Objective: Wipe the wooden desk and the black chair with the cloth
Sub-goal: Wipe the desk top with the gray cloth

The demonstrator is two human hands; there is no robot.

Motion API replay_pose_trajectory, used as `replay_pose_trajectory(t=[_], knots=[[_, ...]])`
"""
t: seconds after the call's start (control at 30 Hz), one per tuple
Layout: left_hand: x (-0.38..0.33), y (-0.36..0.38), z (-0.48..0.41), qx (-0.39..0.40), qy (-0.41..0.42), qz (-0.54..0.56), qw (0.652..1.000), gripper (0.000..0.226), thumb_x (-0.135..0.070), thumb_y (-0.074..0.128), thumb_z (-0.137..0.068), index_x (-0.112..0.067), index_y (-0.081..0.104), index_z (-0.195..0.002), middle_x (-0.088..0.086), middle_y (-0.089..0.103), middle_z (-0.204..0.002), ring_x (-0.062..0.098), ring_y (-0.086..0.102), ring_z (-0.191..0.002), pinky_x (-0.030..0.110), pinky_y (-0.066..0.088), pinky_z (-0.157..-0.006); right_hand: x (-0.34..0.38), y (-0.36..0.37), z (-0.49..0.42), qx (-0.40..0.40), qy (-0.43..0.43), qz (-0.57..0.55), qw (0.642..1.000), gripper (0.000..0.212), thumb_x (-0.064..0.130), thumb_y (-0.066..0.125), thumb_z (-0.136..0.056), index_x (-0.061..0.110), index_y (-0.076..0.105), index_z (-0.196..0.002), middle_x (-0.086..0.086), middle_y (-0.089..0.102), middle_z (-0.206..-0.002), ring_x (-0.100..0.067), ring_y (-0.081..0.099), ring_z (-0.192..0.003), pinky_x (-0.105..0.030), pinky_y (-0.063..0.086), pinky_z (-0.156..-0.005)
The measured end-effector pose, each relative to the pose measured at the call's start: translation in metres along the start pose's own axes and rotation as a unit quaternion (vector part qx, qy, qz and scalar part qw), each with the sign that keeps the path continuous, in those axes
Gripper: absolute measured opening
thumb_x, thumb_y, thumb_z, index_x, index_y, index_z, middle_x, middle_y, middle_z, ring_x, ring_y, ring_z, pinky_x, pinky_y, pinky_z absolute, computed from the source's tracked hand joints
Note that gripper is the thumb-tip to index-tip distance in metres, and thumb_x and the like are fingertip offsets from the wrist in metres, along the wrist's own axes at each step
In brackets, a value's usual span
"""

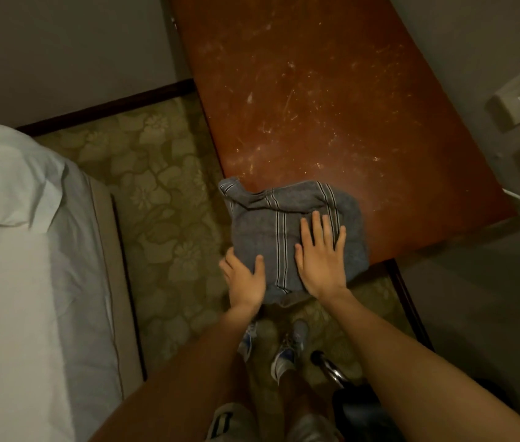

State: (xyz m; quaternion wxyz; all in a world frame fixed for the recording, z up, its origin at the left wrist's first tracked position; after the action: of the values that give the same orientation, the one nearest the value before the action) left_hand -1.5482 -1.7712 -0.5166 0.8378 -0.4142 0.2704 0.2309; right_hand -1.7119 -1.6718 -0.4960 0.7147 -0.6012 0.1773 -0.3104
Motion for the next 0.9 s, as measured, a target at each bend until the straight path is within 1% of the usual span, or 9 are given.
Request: replay_pose_trajectory(t=[0.13,0.27,0.33,0.43,0.5,0.6,0.73,0.8,0.9], knots=[[0.009,-0.001,0.007,0.021,-0.053,0.059,0.997,0.049,-0.031,0.063,-0.097,-0.009,0.047,-0.137,0.011,0.055,-0.138,0.03,0.054,-0.125,0.038,0.044,-0.104,0.04,-0.006,0.035,0.043,-0.169,-0.071,0.982,0.064,0.047,0.032,-0.099,0.015,0.031,-0.155,-0.011,0.025,-0.162,-0.032,0.02,-0.15,-0.05,0.003,-0.123],[0.019,-0.007,0.01,0.033,-0.162,0.202,0.965,0.035,-0.021,0.073,-0.09,-0.015,0.054,-0.119,0.01,0.067,-0.114,0.026,0.066,-0.096,0.036,0.056,-0.074,0.054,0.011,0.06,0.119,-0.206,-0.044,0.97,0.085,0.068,0.042,-0.086,0.019,0.029,-0.154,-0.012,0.017,-0.164,-0.034,0.009,-0.151,-0.062,-0.007,-0.119],[0.015,-0.008,0.01,0.052,-0.177,0.226,0.956,0.035,-0.016,0.074,-0.088,-0.012,0.056,-0.117,0.011,0.068,-0.107,0.024,0.067,-0.09,0.032,0.055,-0.066,0.058,0.012,0.06,0.135,-0.18,-0.044,0.973,0.086,0.067,0.051,-0.081,0.017,0.036,-0.149,-0.014,0.023,-0.16,-0.037,0.013,-0.149,-0.067,-0.004,-0.117],[0.007,-0.006,0.006,0.084,-0.188,0.261,0.943,0.035,-0.021,0.074,-0.087,-0.005,0.059,-0.114,0.017,0.071,-0.106,0.031,0.07,-0.095,0.045,0.059,-0.085,0.065,-0.004,0.047,0.108,-0.12,-0.088,0.983,0.057,0.036,0.065,-0.083,0.015,0.048,-0.133,-0.011,0.042,-0.144,-0.036,0.03,-0.139,-0.063,0.01,-0.118],[0.003,-0.003,0.005,0.092,-0.209,0.333,0.915,0.033,-0.022,0.067,-0.092,0.001,0.062,-0.116,0.02,0.072,-0.109,0.031,0.071,-0.098,0.044,0.059,-0.087,0.061,-0.021,0.038,0.07,-0.078,-0.156,0.982,0.036,0.016,0.064,-0.08,0.013,0.056,-0.116,-0.009,0.057,-0.123,-0.034,0.046,-0.123,-0.052,0.027,-0.113],[-0.009,-0.003,0.008,0.126,-0.23,0.411,0.873,0.033,-0.02,0.059,-0.096,0.001,0.06,-0.122,0.019,0.07,-0.114,0.026,0.071,-0.092,0.03,0.057,-0.064,0.046,-0.035,0.029,0.063,-0.02,-0.267,0.961,0.022,0.008,0.059,-0.081,0.012,0.059,-0.102,-0.009,0.061,-0.103,-0.033,0.056,-0.099,-0.042,0.043,-0.086],[-0.033,-0.012,0.012,0.154,-0.221,0.358,0.894,0.009,-0.019,0.066,-0.093,-0.01,0.064,-0.094,0.004,0.061,-0.077,0.007,0.046,-0.046,0.019,0.033,-0.037,0.024,-0.053,0.023,0.074,0.073,-0.391,0.915,0.008,0.018,0.055,-0.092,0.021,0.062,-0.091,-0.001,0.065,-0.088,-0.025,0.061,-0.082,-0.041,0.046,-0.07],[-0.043,-0.019,0.008,0.128,-0.205,0.326,0.914,0.014,-0.022,0.07,-0.09,-0.012,0.066,-0.1,0.003,0.068,-0.085,0.009,0.057,-0.058,0.023,0.041,-0.048,0.016,-0.061,0.022,0.082,0.1,-0.423,0.897,0.011,0.023,0.053,-0.095,0.025,0.061,-0.088,0.002,0.067,-0.084,-0.021,0.062,-0.08,-0.041,0.049,-0.071],[-0.063,-0.021,0.016,0.15,-0.227,0.392,0.879,0.029,-0.026,0.065,-0.092,-0.016,0.063,-0.119,0.003,0.071,-0.109,0.017,0.066,-0.092,0.032,0.049,-0.067,0.013,-0.072,0.018,0.097,0.101,-0.473,0.87,0.012,0.029,0.052,-0.095,0.028,0.064,-0.09,0.004,0.068,-0.088,-0.019,0.064,-0.086,-0.042,0.05,-0.077]])
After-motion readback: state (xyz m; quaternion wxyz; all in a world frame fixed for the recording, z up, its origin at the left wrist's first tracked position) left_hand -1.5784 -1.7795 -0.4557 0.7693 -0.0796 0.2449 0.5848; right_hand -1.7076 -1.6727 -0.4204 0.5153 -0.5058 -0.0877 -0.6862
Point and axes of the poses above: each hand's wrist, its own z-axis away from the middle knuckle, its own y-axis out of the palm, x = y × z, the point moved 9 cm from there along -z, towards the middle knuckle
